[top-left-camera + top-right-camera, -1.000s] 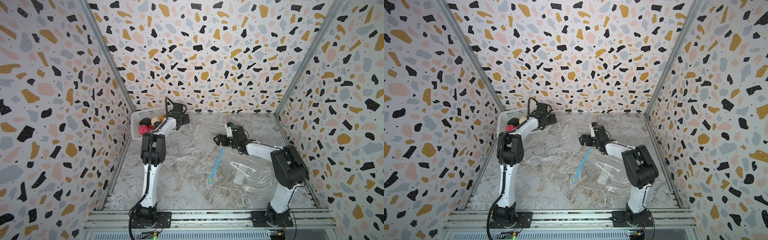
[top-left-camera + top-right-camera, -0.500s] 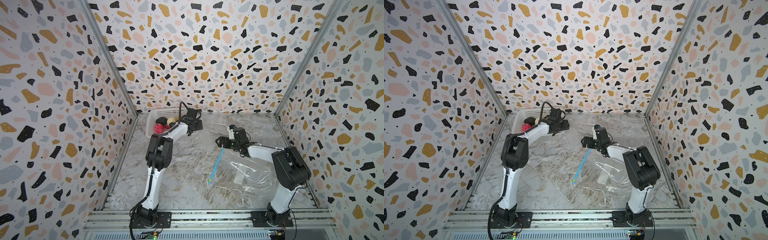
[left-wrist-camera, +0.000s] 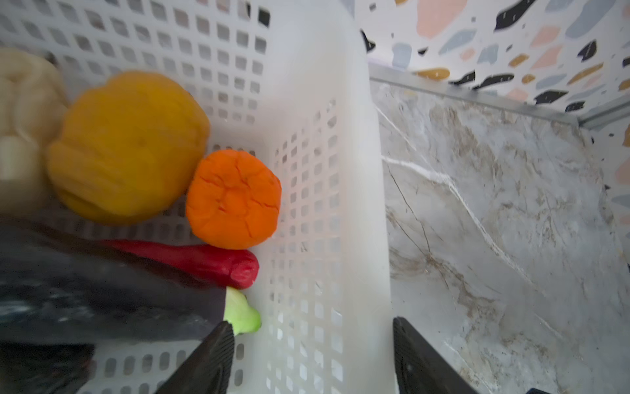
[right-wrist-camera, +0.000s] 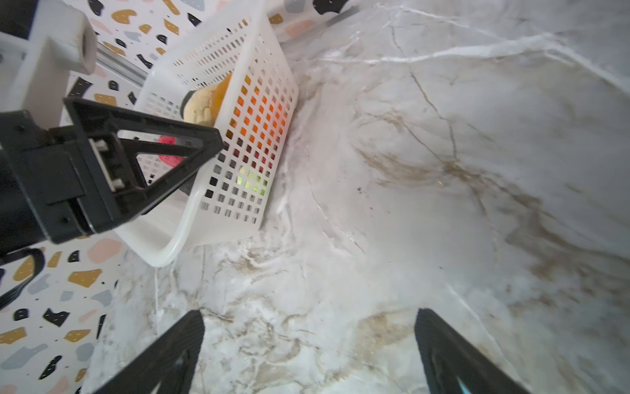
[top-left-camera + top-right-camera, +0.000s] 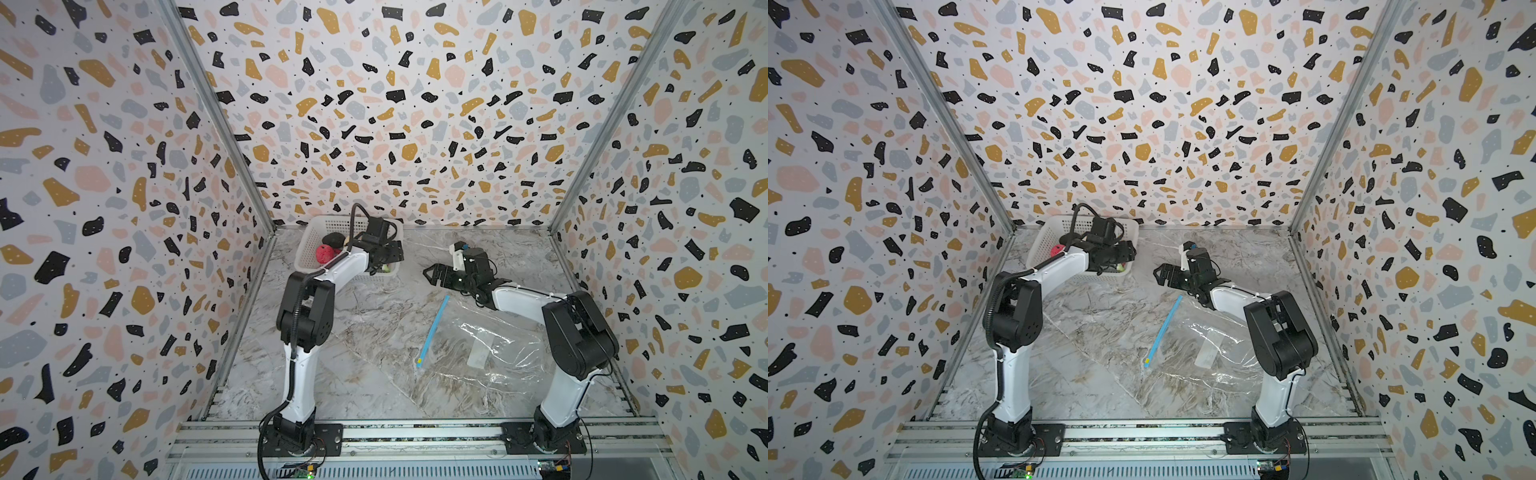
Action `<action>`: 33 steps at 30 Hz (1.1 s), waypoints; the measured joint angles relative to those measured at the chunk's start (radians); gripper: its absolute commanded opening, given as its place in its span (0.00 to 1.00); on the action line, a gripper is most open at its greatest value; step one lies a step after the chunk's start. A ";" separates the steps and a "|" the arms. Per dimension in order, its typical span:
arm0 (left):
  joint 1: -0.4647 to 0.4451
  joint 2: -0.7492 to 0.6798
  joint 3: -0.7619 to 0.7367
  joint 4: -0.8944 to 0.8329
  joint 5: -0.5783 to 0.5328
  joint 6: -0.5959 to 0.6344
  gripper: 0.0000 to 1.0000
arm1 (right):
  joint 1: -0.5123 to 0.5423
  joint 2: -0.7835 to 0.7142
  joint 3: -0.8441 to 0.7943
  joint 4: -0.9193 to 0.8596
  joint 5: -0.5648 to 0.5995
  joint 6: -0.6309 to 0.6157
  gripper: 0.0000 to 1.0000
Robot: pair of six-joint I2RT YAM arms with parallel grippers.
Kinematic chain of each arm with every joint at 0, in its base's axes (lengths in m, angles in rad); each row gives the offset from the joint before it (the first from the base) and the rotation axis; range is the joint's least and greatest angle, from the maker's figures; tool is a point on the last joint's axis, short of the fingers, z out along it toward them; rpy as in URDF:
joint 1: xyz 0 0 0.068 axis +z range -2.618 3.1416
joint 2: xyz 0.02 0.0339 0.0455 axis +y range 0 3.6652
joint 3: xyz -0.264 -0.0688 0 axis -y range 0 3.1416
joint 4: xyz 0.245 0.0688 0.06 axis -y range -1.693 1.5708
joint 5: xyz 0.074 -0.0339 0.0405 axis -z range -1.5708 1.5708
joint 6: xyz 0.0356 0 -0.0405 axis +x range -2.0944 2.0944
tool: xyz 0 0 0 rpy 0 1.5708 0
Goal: Place the food in the zip-top bag and seal the zipper
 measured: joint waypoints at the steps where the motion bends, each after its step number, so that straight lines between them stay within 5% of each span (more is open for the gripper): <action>1: 0.030 -0.013 0.004 -0.005 -0.005 0.006 0.80 | 0.006 0.011 0.021 0.006 -0.014 0.009 0.99; 13: 0.319 -0.016 0.196 -0.130 -0.080 0.113 0.98 | 0.081 0.207 0.257 0.019 -0.105 0.044 0.99; 22: 0.491 0.211 0.544 -0.244 -0.113 0.202 0.99 | 0.118 0.308 0.423 -0.031 -0.128 0.020 0.99; 33: 0.544 0.321 0.472 -0.251 0.062 0.191 1.00 | 0.126 0.410 0.533 -0.044 -0.146 0.038 0.99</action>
